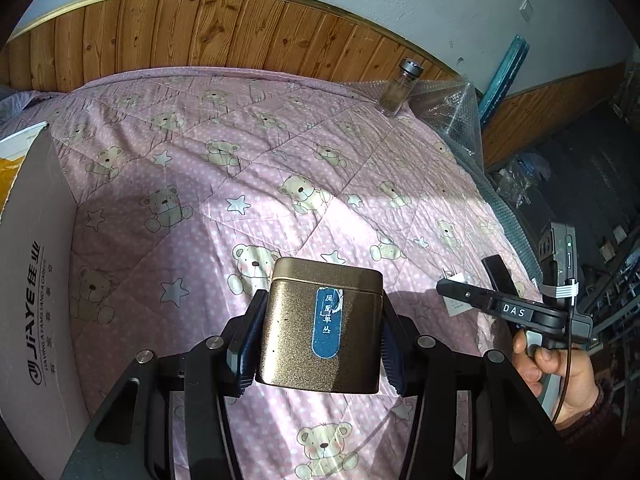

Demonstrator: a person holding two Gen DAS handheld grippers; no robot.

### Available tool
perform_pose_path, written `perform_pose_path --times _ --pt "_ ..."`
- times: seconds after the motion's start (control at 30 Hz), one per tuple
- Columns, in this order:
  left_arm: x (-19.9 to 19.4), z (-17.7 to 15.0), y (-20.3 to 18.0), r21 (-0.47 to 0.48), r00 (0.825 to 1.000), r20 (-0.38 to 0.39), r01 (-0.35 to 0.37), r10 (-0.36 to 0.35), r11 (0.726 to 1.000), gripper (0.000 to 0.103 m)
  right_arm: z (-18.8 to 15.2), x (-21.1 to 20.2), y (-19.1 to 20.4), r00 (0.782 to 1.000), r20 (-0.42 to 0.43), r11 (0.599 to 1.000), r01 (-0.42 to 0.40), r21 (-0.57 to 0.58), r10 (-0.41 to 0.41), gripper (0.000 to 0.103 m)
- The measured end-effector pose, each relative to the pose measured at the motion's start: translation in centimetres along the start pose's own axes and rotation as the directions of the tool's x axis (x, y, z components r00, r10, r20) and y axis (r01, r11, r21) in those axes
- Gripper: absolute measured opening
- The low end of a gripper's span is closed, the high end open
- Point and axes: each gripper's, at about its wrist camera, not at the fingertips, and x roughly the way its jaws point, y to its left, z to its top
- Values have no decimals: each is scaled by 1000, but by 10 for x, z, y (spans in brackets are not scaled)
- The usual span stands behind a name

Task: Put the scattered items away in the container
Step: 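Carry the gold tin and white plug over the white box with both tools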

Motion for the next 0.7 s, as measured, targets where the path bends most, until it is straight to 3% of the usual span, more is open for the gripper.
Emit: perform_pose_path --times 0.37,0.7 --pt "-53 -20 1 -2 997 73 13 -13 1000 52 -36 -4 68 998 -24 995 -66 -70 64 22" --pt "-101 -36 31 -72 988 150 35 -24 997 52 -50 -5 141 995 -55 975 -94 -201 85 22"
